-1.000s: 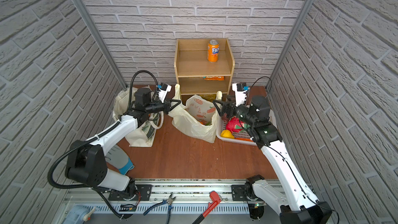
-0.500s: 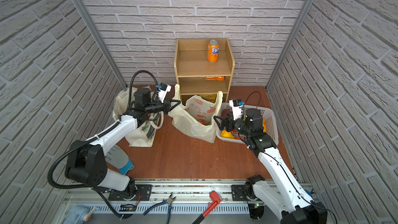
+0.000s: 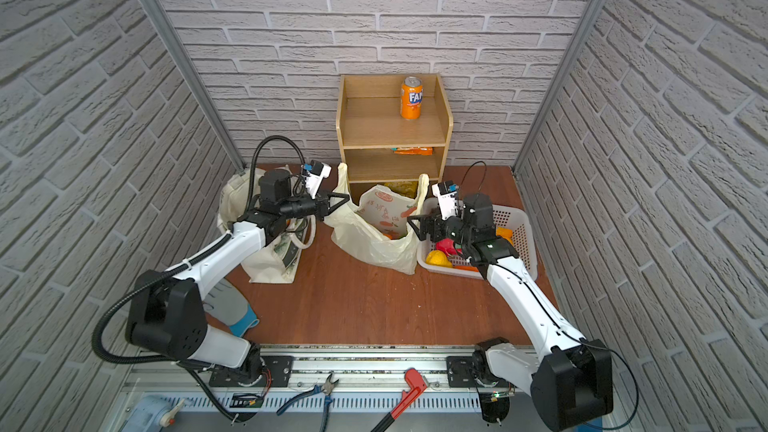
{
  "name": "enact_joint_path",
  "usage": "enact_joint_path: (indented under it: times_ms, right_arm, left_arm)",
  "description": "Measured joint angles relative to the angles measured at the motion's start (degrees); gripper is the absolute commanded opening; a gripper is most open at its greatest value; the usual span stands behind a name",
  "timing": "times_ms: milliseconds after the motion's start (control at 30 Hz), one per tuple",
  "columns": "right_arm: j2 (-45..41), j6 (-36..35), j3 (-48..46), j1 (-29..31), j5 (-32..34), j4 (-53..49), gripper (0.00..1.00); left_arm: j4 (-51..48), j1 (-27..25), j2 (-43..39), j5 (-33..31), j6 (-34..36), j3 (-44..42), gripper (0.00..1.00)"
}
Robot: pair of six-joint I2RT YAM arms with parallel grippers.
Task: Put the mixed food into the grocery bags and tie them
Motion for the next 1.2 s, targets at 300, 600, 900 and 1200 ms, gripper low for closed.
enact_joint_path:
  times_ms: [300,600,900,1200]
  right_arm:
    - [5.22,-1.27,4.28,-0.39,-0.31,0.72,0.95]
    - [9.70,-1.75,7.98,-1.01,-1.81,3.30,0.99]
    - [17.14,3.30,9.75,-1.03,-7.72,12.39,0.85]
    - [21.27,10.40,11.08,-1.03,-12.28,20.96,0.20]
  left_arm:
    - [-0.52,0.00,0.79,1.68,-0.09,0.35,0.00]
    - [-0.98,0.00,1.44,3.19,-0.24,1.22,0.00]
    - [-1.42,0.00,2.16,4.50,-0.44,2.21,0.00]
    - [-1.97,0.00,2.56,5.33,-0.44,2.23,0.00]
